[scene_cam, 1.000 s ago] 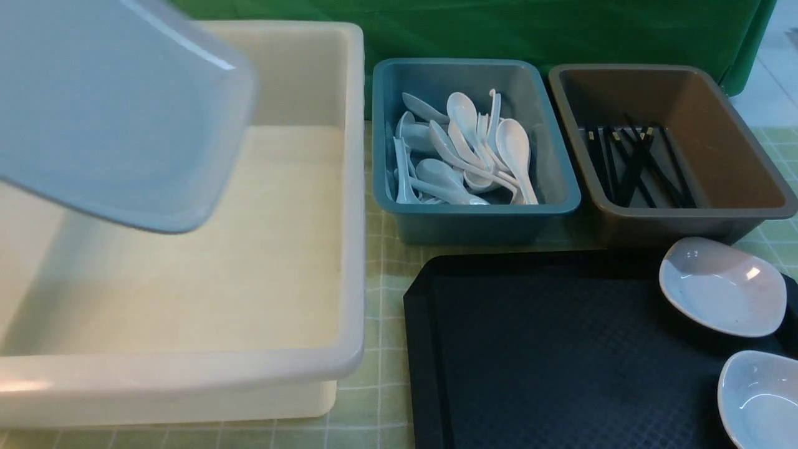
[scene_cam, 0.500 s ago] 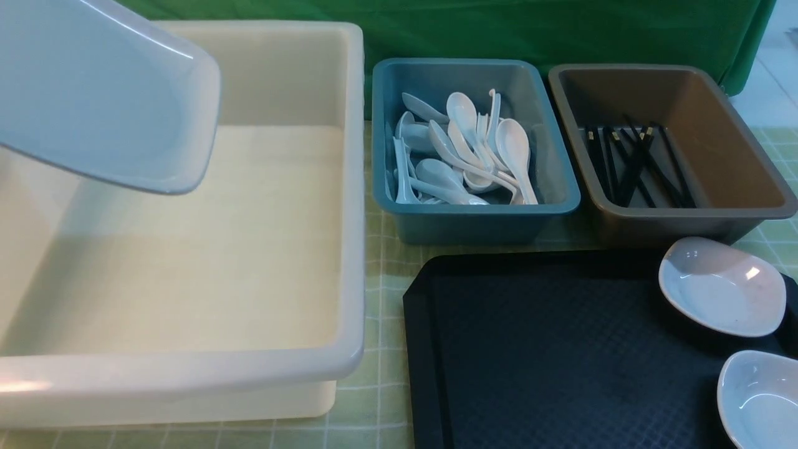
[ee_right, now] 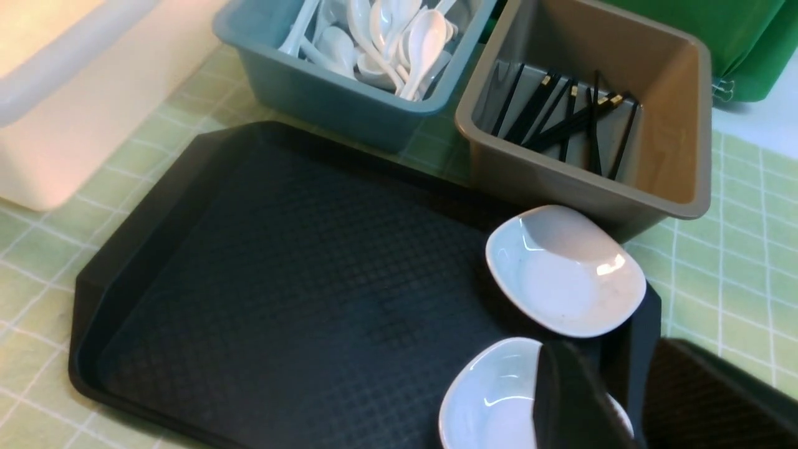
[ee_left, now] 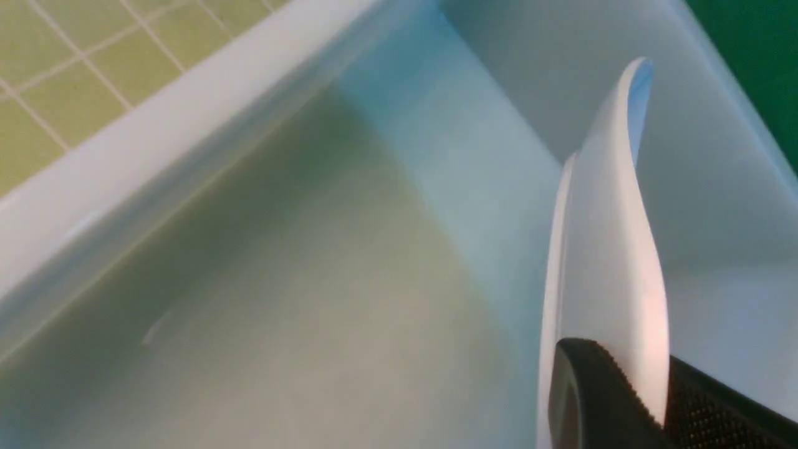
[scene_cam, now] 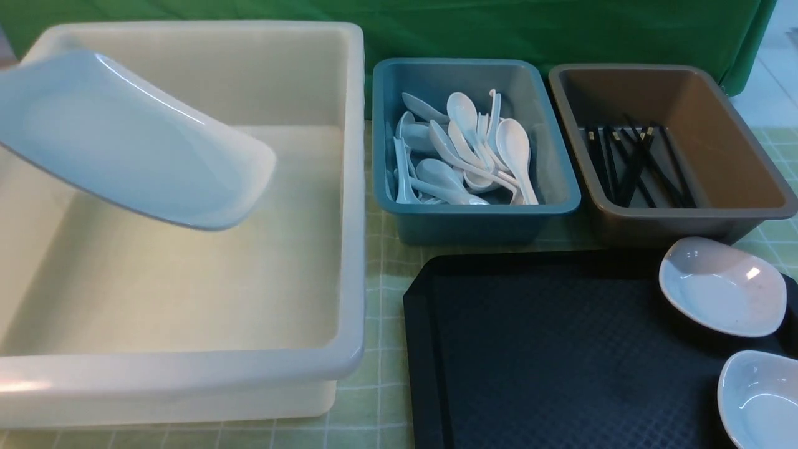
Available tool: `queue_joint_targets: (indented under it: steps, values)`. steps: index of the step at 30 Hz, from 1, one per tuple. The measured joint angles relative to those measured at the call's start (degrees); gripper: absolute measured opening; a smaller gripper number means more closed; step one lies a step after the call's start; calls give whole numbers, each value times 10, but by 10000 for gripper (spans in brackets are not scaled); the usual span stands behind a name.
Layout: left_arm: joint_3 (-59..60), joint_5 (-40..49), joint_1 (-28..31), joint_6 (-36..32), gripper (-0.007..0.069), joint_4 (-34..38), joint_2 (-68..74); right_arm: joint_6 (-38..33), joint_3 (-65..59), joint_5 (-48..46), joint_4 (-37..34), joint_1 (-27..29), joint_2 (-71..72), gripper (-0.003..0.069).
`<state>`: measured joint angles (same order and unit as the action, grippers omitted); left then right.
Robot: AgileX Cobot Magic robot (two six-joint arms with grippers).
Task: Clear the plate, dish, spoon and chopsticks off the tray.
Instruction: Use the left arm to put the plate into the large storage box on the left
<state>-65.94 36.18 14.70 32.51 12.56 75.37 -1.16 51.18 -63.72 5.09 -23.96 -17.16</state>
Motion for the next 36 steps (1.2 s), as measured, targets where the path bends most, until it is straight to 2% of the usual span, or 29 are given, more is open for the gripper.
queue_joint_targets:
  steps: [5,14,19,25,31,36]
  values:
    - [0,-10,4,-41,19,33,52,0,0,0,0,0,0,189]
    - [25,-51,4,-36,19,38,103,0,0,2,0,0,0,190]
    - [61,-103,4,8,17,44,112,0,0,2,0,0,0,193]
    - [139,-207,4,94,16,46,113,0,0,3,0,0,0,197]
    - [195,-283,4,110,13,39,113,0,0,4,0,0,0,197]
    - [201,-317,4,111,13,-7,113,0,0,4,0,0,0,197]
